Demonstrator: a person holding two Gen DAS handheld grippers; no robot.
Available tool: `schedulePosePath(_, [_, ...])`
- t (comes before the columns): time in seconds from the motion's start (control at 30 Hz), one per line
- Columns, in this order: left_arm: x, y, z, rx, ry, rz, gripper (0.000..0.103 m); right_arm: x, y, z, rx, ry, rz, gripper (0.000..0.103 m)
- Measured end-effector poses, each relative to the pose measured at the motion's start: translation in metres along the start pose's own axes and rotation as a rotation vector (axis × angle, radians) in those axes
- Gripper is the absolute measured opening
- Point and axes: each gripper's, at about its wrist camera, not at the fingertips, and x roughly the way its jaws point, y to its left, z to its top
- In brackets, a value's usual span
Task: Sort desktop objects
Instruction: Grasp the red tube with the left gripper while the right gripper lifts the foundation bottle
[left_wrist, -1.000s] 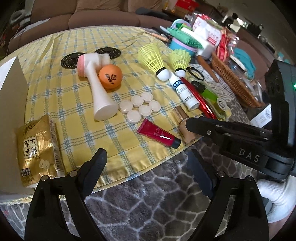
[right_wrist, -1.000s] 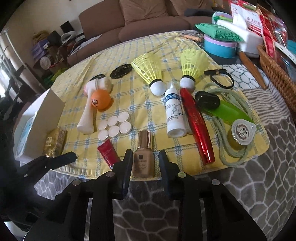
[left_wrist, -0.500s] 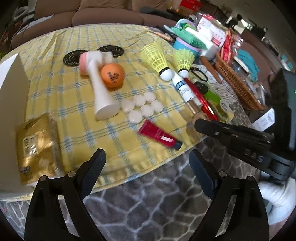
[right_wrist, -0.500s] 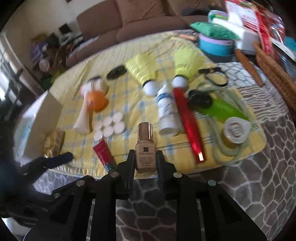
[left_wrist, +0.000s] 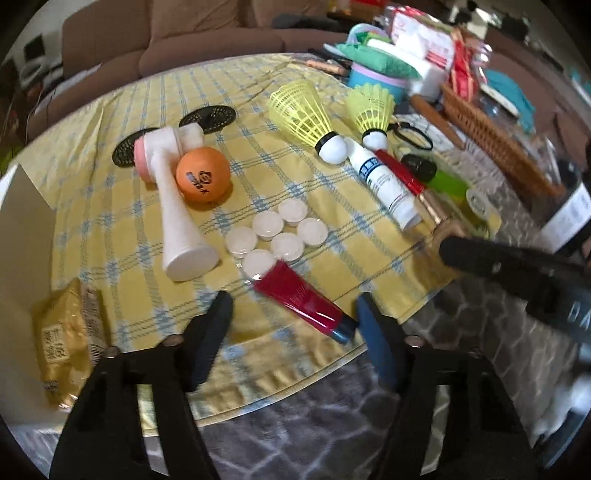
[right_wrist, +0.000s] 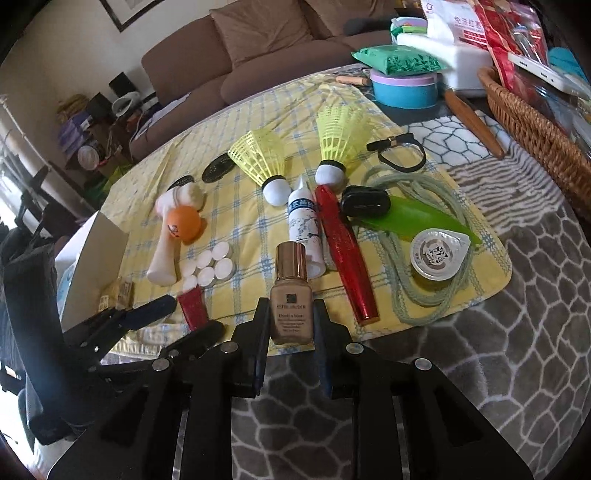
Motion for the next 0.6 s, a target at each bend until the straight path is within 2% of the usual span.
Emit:
schedulePosePath(0.07, [-0.005,0.009,-0.002,-0.002,0.0,-0.02,0.04,-0.001,0.002,-0.001,-0.005,0.002,0.006,0.022])
schedulePosePath(0.13, [-0.009,0.02,-0.003,-0.032,0.003,-0.065,0.04,-0.001,0.005,-0.001,-0.015,0.005,0.01,0.022])
schedulePosePath(0.2, [-0.012,0.027,-0.004,-0.055,0.005,-0.07,0.045,-0.001,0.008,-0.002,-0.025,0.01,0.011,0.022])
schedulePosePath(0.27, [-0.012,0.03,-0.004,-0.066,-0.005,-0.061,0.07,0.002,0.012,-0.002,-0.036,0.021,0.009,0.022])
schedulePosePath(0.3, [-0.01,0.03,-0.003,-0.066,-0.009,-0.055,0.073,0.005,0.015,-0.003,-0.047,0.03,0.003,0.022])
schedulePosePath(0.37, [-0.007,0.027,-0.001,-0.05,-0.012,-0.045,0.073,0.009,0.019,-0.004,-0.06,0.042,-0.007,0.022])
schedulePosePath(0.5, [0.001,0.011,-0.001,0.044,-0.024,0.019,0.071,0.025,0.021,-0.009,-0.083,0.095,-0.047,0.022])
schedulePosePath(0.6, [0.003,0.007,-0.002,0.091,-0.057,0.037,0.062,0.029,0.022,-0.009,-0.093,0.098,-0.052,0.023])
